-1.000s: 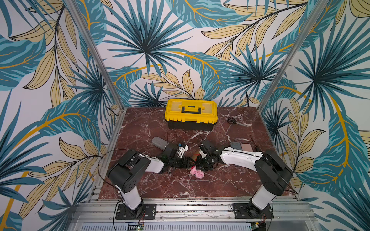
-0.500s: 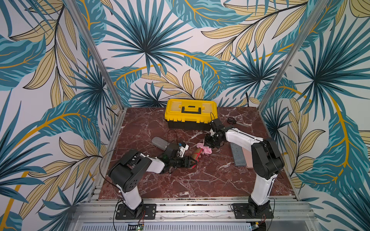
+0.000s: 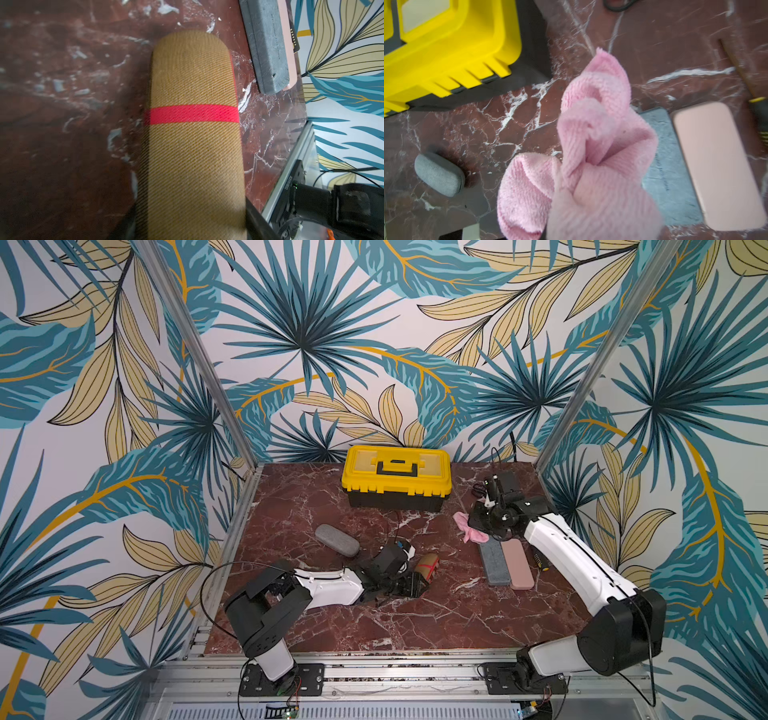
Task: Wipe the eyeglass case
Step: Place the eyeglass case at the center of the board.
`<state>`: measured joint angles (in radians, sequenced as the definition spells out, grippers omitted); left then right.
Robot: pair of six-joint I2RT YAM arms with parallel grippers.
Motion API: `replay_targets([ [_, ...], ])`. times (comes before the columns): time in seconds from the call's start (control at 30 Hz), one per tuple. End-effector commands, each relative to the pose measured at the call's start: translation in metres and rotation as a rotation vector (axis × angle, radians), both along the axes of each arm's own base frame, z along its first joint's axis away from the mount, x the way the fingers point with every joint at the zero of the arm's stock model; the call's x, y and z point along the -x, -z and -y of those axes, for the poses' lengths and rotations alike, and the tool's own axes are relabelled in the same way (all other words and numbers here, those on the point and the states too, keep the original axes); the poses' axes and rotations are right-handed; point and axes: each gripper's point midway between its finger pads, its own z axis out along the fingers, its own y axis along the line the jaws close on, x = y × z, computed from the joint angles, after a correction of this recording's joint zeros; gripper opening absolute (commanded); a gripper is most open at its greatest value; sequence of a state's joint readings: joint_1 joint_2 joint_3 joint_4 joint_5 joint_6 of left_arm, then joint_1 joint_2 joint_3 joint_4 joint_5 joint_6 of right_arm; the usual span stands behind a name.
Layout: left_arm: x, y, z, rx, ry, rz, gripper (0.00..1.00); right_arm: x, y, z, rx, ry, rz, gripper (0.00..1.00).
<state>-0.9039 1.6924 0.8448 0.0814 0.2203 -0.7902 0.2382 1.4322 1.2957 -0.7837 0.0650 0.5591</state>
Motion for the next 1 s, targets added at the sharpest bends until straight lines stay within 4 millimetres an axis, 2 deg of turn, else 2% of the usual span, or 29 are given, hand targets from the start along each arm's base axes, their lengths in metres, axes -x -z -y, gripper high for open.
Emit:
replay_targets([
  [0.0,-0.020,0.009,0.002,-0.145,-0.143,0.027,0.12,0.019,0.012,0.021,0.062,0.019,-0.056,0.00],
  [0.13,-0.026,0.016,0.032,-0.202,-0.162,0.017,0.12,0.022,0.010,0.028,0.057,0.031,-0.054,0.00],
  [0.27,-0.021,0.023,0.072,-0.226,-0.110,0.011,0.13,0.023,0.012,0.031,0.048,0.033,-0.058,0.00],
  [0.4,-0.025,0.031,0.087,-0.228,-0.139,0.010,0.19,0.022,0.013,0.035,0.042,0.038,-0.058,0.00],
  [0.53,-0.028,0.038,0.100,-0.202,-0.154,-0.016,0.35,0.021,0.017,0.036,0.026,0.037,-0.064,0.00],
  [0.67,-0.022,0.048,0.109,-0.203,-0.126,-0.057,0.50,0.019,0.023,0.035,0.015,0.033,-0.079,0.00],
  [0.73,-0.022,0.049,0.108,-0.203,-0.125,-0.062,0.63,0.018,0.024,0.033,0.009,0.027,-0.081,0.00],
  [0.97,-0.025,0.047,0.111,-0.174,-0.116,-0.068,0.80,0.017,0.029,0.030,-0.005,0.019,-0.098,0.00],
])
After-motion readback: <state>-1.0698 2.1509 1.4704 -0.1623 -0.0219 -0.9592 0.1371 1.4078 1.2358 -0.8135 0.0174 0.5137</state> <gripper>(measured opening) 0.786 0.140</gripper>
